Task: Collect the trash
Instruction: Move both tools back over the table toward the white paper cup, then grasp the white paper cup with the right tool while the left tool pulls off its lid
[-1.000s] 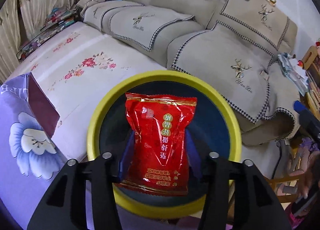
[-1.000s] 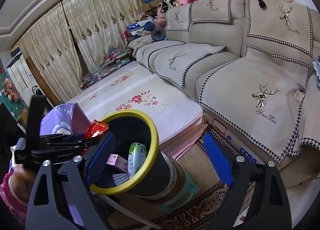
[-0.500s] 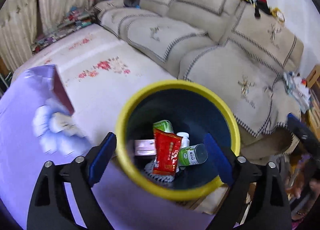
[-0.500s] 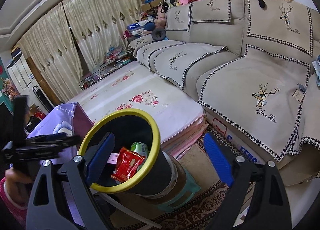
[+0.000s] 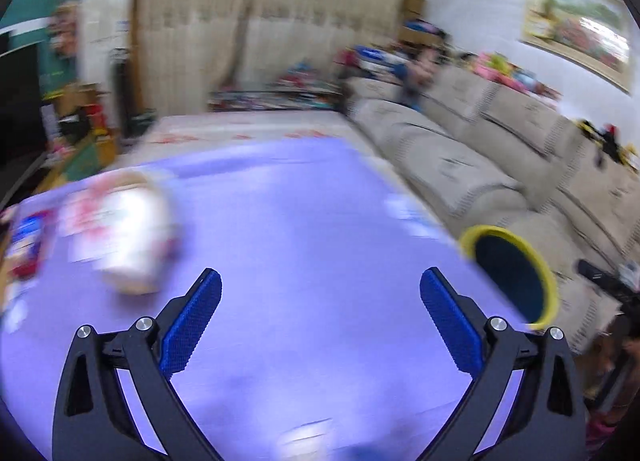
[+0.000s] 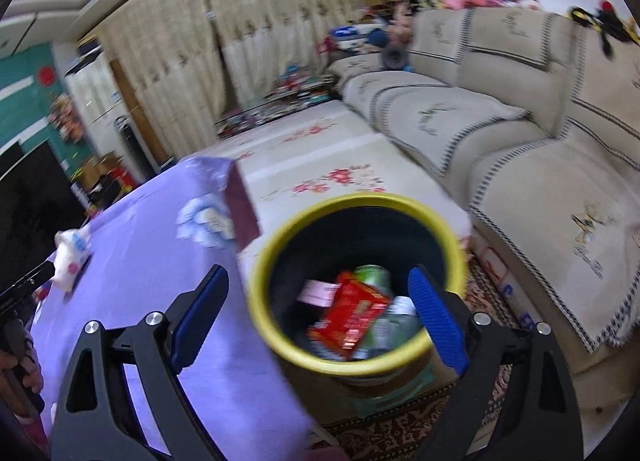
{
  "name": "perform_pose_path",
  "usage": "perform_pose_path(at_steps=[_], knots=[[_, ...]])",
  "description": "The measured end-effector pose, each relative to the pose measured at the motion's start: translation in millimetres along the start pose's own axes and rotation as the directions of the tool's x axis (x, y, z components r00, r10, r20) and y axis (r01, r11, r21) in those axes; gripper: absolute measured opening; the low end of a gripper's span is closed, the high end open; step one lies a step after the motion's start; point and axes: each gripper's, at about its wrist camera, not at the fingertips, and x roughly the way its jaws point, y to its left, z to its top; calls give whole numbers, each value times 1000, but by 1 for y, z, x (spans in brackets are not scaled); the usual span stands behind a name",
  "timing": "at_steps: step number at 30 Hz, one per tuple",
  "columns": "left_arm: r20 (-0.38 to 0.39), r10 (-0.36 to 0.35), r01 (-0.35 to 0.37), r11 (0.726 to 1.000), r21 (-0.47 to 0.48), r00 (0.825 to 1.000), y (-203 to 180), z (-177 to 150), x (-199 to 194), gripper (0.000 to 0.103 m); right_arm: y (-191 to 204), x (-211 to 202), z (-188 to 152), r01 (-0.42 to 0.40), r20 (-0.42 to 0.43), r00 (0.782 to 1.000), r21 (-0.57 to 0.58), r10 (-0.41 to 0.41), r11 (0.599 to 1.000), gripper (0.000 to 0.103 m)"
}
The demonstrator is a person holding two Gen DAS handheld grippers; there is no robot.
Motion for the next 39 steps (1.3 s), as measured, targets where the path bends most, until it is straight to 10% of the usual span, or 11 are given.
perform_pose_path(at_steps=[13, 25, 39], knots=[[-48, 314, -317, 922, -225, 948, 196, -61, -45, 98, 174, 36, 3, -207, -106, 976, -224, 188, 952, 87], [-60, 381, -381, 878, -290, 923, 210, -82, -54, 98, 351, 51, -26, -418, -233, 907, -396, 350, 818, 87], [-103, 362, -376, 882, -283, 927, 198, -84, -50, 98, 437, 133, -33, -426, -358, 880, -307, 312, 851, 87]])
